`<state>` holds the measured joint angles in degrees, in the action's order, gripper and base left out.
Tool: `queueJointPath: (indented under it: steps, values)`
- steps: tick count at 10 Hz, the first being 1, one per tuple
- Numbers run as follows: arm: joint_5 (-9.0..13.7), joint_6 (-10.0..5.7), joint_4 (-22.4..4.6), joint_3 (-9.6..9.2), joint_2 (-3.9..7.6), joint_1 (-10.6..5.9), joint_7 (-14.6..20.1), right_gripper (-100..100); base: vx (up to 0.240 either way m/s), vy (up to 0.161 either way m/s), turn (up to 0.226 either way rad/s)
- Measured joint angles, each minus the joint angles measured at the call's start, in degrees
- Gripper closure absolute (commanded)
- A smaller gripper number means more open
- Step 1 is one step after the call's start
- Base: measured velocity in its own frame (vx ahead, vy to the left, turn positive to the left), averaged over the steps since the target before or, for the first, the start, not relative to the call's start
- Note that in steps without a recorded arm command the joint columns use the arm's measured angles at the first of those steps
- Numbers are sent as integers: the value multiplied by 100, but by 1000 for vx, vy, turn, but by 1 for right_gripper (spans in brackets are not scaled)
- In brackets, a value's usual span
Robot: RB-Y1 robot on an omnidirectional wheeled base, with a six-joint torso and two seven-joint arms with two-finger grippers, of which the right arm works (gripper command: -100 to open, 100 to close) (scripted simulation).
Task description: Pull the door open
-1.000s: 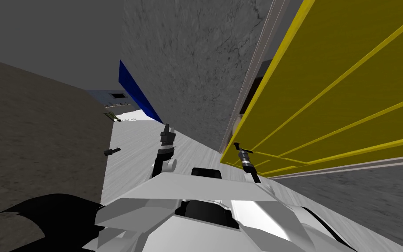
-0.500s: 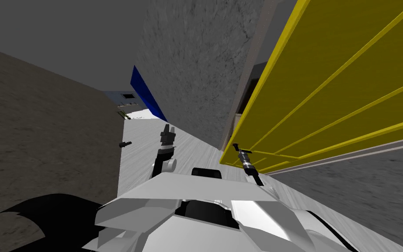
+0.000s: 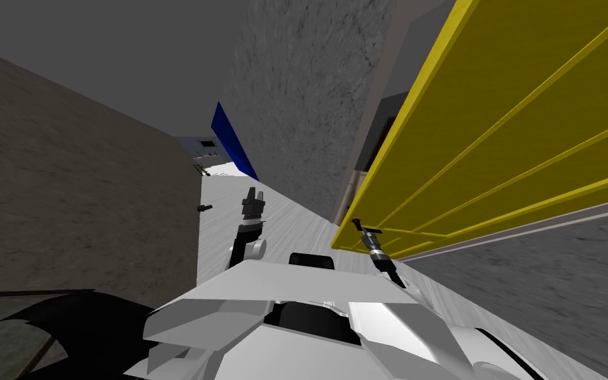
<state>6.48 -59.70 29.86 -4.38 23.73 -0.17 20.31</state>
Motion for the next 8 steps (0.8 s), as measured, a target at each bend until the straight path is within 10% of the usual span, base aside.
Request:
queueJointPath:
  steps: [8]
  values:
    - [-114,-600,-82,-271,262,376,333,100,-150,-57,115]
